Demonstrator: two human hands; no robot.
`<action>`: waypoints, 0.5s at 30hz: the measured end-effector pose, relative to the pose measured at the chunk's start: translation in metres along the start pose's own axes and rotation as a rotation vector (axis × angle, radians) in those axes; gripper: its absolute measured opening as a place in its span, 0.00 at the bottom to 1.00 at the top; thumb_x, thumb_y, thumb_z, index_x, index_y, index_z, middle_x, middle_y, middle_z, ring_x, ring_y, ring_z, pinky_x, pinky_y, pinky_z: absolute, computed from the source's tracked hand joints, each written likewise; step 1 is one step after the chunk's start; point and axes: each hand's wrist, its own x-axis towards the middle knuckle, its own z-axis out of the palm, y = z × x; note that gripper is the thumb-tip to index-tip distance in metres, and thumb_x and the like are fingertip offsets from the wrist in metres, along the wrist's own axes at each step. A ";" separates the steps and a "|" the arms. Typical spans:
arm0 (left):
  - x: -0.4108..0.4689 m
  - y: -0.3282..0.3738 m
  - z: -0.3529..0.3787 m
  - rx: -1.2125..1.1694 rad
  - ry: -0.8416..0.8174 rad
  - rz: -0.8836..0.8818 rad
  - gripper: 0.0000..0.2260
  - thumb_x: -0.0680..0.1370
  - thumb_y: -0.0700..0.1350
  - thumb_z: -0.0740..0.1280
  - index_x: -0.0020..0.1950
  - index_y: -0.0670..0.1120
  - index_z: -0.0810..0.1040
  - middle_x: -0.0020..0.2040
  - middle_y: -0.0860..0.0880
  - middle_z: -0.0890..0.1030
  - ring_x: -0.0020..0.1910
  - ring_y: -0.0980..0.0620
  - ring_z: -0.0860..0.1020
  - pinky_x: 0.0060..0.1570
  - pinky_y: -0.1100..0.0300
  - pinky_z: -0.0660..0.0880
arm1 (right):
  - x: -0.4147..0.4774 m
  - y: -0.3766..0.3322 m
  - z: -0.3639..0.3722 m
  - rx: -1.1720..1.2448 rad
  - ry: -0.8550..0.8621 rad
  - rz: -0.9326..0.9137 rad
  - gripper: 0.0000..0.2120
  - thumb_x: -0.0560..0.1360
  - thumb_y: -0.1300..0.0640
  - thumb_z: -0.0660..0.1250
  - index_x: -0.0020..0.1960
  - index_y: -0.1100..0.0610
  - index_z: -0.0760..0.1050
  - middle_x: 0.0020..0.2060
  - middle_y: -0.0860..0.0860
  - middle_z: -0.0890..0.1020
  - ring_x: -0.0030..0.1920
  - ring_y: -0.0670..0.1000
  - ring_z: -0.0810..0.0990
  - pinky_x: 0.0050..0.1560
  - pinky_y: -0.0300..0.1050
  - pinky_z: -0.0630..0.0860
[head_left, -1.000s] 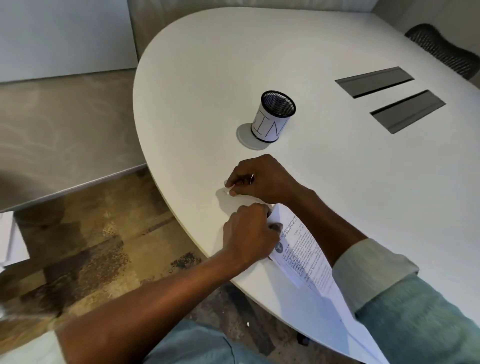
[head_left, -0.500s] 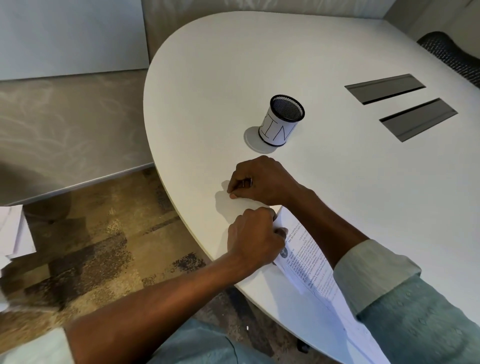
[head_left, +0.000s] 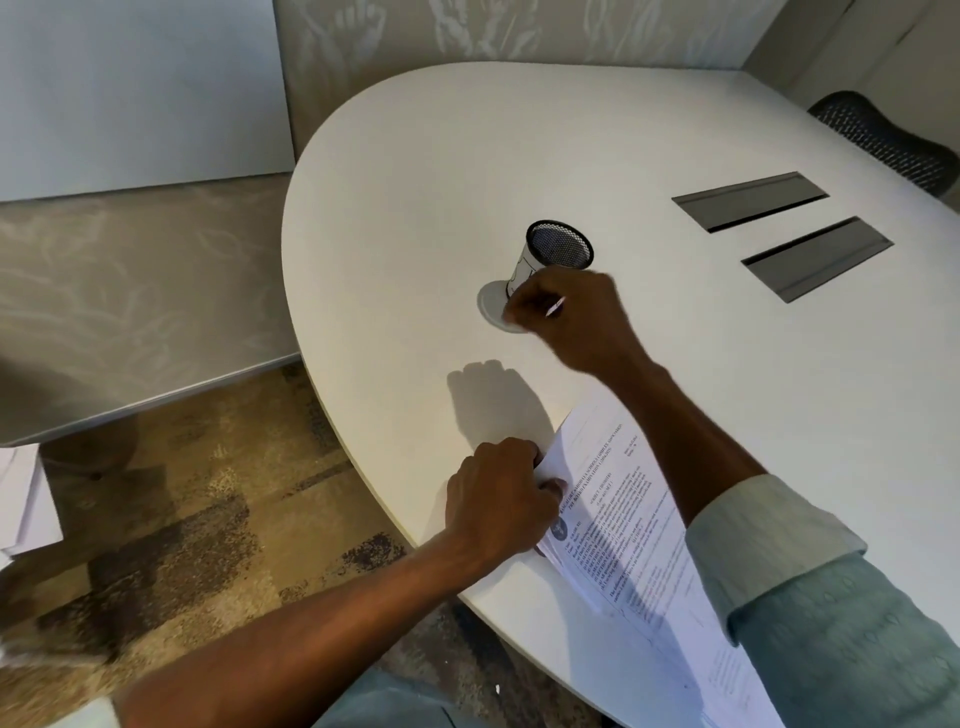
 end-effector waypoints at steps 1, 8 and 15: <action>0.000 0.000 -0.001 0.015 0.000 0.002 0.14 0.79 0.55 0.72 0.39 0.50 0.76 0.30 0.57 0.75 0.30 0.56 0.75 0.29 0.64 0.63 | 0.006 0.003 -0.009 -0.012 0.085 0.027 0.03 0.74 0.60 0.79 0.47 0.58 0.88 0.42 0.51 0.89 0.41 0.51 0.86 0.48 0.49 0.83; -0.002 0.004 -0.008 0.038 -0.033 0.004 0.18 0.79 0.57 0.70 0.36 0.50 0.70 0.28 0.53 0.77 0.33 0.47 0.84 0.39 0.54 0.80 | 0.042 0.020 -0.051 -0.128 0.343 0.153 0.04 0.76 0.58 0.74 0.46 0.52 0.88 0.46 0.48 0.89 0.45 0.50 0.85 0.52 0.51 0.82; -0.003 0.007 -0.012 0.063 -0.037 0.003 0.18 0.79 0.56 0.69 0.35 0.50 0.69 0.29 0.53 0.79 0.35 0.46 0.86 0.44 0.49 0.84 | 0.065 0.034 -0.046 -0.221 0.295 0.207 0.07 0.77 0.60 0.72 0.45 0.50 0.87 0.47 0.48 0.88 0.46 0.51 0.84 0.50 0.51 0.81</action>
